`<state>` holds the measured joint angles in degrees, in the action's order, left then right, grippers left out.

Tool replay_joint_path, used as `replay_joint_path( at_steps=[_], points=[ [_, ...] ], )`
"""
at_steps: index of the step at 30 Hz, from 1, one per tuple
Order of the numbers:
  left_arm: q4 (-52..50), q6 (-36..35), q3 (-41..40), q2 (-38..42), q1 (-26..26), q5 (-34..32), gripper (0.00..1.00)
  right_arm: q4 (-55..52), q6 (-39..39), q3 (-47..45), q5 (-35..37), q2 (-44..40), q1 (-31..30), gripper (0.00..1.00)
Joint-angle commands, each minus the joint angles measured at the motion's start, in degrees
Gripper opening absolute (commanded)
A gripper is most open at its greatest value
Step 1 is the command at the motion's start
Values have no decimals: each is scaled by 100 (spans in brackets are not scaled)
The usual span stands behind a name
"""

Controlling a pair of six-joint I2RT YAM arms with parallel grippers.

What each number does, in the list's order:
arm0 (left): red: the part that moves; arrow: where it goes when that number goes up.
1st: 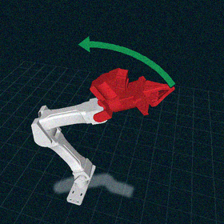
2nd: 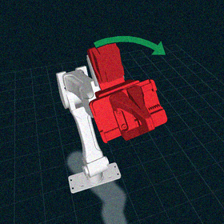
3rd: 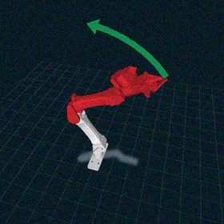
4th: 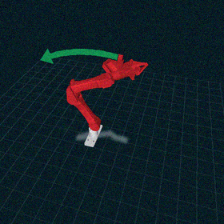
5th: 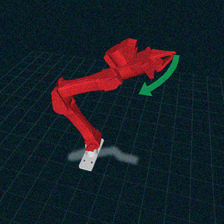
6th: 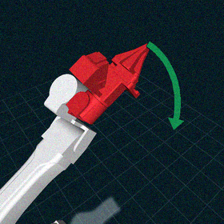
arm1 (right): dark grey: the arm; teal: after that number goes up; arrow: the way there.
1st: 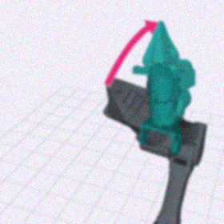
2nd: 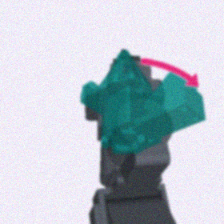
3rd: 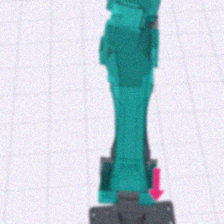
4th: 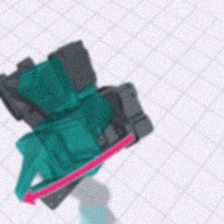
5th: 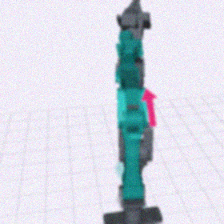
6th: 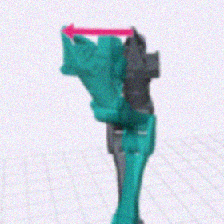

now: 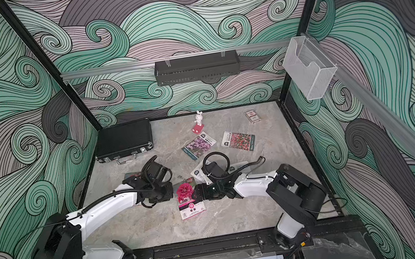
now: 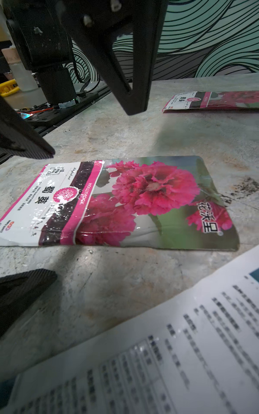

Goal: Arrange the seed packets in a row
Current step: Pick up the seed packet from the center of the board.

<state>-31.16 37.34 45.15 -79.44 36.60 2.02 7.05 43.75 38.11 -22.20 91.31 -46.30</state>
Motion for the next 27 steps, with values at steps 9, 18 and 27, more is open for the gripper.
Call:
replay_joint_path(
  at_steps=[9,18,27],
  points=[
    [682,423,-194,-704,233,36,0,51,2,-99,-284,350,34,77],
    [883,467,-270,-1012,264,88,0,151,29,-66,-348,561,29,76],
    [960,458,-275,-1319,278,123,0,583,181,-180,-449,742,33,70]
  ],
)
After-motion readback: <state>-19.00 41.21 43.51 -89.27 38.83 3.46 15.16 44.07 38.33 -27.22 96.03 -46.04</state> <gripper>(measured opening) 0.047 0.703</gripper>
